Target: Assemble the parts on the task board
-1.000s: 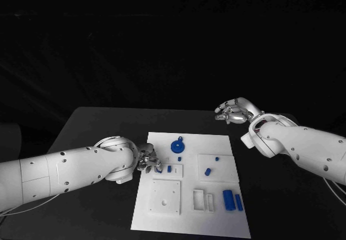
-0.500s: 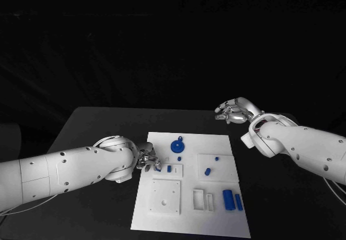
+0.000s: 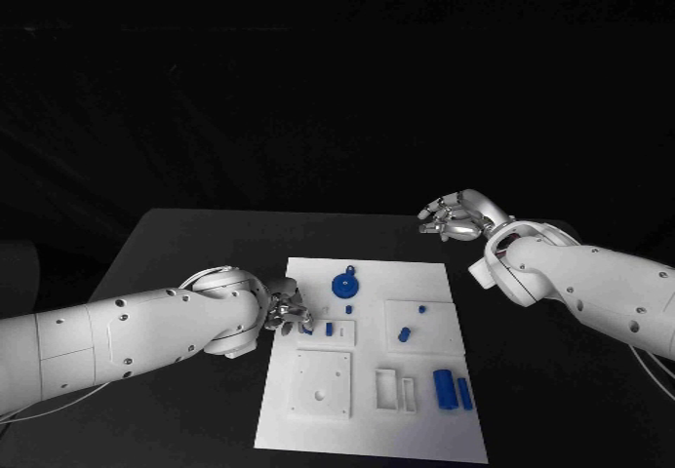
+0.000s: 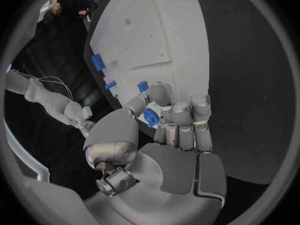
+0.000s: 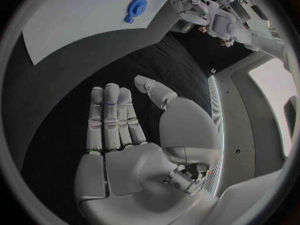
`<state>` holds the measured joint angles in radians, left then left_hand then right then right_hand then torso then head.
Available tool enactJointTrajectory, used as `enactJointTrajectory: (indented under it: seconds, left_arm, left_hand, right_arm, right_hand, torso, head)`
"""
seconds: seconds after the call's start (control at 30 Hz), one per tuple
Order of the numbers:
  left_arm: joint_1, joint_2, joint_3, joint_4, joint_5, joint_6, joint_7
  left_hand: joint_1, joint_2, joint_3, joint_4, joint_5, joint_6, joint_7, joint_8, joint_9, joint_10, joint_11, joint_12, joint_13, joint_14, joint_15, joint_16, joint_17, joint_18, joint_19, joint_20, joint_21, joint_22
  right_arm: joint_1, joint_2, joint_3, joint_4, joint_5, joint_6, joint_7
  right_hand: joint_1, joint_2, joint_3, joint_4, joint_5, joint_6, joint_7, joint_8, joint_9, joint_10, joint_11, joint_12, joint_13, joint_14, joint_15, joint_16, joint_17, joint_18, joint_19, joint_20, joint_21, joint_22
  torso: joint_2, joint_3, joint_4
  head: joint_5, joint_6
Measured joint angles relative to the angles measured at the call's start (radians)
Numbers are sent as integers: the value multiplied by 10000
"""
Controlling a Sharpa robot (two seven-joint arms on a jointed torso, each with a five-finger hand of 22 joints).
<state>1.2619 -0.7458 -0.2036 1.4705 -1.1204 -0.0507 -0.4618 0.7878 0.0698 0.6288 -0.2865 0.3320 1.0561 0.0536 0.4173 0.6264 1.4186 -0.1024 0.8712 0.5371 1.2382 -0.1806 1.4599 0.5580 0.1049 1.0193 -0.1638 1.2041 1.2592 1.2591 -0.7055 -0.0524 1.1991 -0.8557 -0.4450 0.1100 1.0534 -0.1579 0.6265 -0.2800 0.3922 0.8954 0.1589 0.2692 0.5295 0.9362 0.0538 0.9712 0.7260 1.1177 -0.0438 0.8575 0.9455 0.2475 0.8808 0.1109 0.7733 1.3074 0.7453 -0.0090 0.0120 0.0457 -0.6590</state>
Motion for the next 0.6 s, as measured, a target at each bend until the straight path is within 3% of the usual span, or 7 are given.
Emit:
enactJointTrajectory:
  seconds: [0.3,0.6]
  left_arm:
    - [6,23,11,-15,-51,170,-16]
    - [32,54,33,-35,-129,500,-60]
  left_hand:
    - [1,-1,4,3,-15,4,-3,0,-2,1,2,0,13,-26,-26,3,3,-44,0,0,0,2]
    - [-232,231,50,-1,620,7,-5,134,-44,1,5,250,199,-25,-25,193,149,-60,0,0,79,62]
  right_arm:
    - [-6,0,0,-4,0,0,0]
    - [-31,1,0,-9,0,3,0]
  right_hand:
    - [0,0,0,0,0,-17,16,0,-1,0,0,0,1,0,0,0,1,0,0,0,0,0]
    - [0,0,0,0,-1,-16,15,0,-2,0,0,0,-9,0,0,0,-9,0,0,0,0,0]
  torso:
    - [-1,0,1]
    - [-1,1,1]
  head:
    - [-2,-5]
    - [-1,-39]
